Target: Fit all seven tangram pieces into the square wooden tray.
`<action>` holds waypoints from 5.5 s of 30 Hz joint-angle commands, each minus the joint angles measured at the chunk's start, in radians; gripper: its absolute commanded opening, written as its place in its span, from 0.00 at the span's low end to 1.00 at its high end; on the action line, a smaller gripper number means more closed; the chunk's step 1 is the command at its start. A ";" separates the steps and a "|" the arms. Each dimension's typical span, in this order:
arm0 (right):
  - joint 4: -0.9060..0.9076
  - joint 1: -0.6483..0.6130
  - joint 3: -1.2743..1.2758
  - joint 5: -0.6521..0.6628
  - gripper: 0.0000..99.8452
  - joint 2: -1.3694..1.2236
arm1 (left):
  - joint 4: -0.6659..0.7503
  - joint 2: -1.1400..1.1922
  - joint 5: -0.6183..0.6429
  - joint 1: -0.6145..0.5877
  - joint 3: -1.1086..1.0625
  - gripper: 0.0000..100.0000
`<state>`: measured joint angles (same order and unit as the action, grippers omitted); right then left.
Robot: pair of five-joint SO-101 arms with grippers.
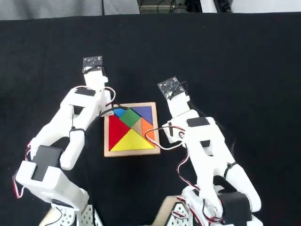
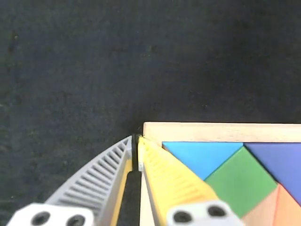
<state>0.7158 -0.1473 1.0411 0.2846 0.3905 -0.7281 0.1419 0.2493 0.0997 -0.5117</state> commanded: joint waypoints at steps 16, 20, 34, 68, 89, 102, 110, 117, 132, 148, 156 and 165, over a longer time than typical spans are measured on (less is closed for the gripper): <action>0.098 0.086 -0.194 0.008 0.01 0.045 | -0.390 -0.479 -0.097 -0.409 0.456 0.04; 0.324 0.086 -0.412 0.003 0.01 0.045 | -0.387 -0.624 -0.338 -0.427 0.430 0.04; 0.997 0.086 -1.293 -0.012 0.01 0.120 | -0.384 -1.166 -0.325 -0.421 0.248 0.04; 0.451 0.256 -0.226 -0.077 0.01 1.504 | -0.236 -1.959 -0.385 -0.334 -0.608 0.04; 0.226 0.074 0.246 -0.081 0.01 1.504 | 0.184 -1.933 -0.302 -0.323 -1.188 0.04; -0.005 0.094 0.607 -0.083 0.01 1.504 | 0.069 -1.932 -0.322 -0.262 -1.188 0.04; 0.106 0.245 0.644 -0.084 0.01 1.494 | -0.218 -1.932 -0.327 -0.257 -1.188 0.04; 0.178 0.141 0.644 -0.083 0.02 1.492 | -0.279 -1.932 -0.327 -0.259 -1.188 0.04; 0.563 0.123 0.644 -0.342 0.01 1.492 | -0.528 -1.935 -0.321 -0.263 -1.188 0.04; 0.583 0.121 0.644 -0.270 0.01 1.492 | -0.528 -1.939 -0.321 -0.260 -1.188 0.04; 0.583 0.121 0.644 -0.270 0.01 1.492 | -0.528 -1.939 -0.321 -0.260 -1.188 0.04; 0.583 0.121 0.644 -0.269 0.01 1.492 | -0.528 -1.939 -0.321 -0.260 -1.188 0.04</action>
<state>1.2912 -0.0230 1.6855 0.0084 1.8052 -1.2497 -1.7898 -0.0698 -0.1672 -1.6794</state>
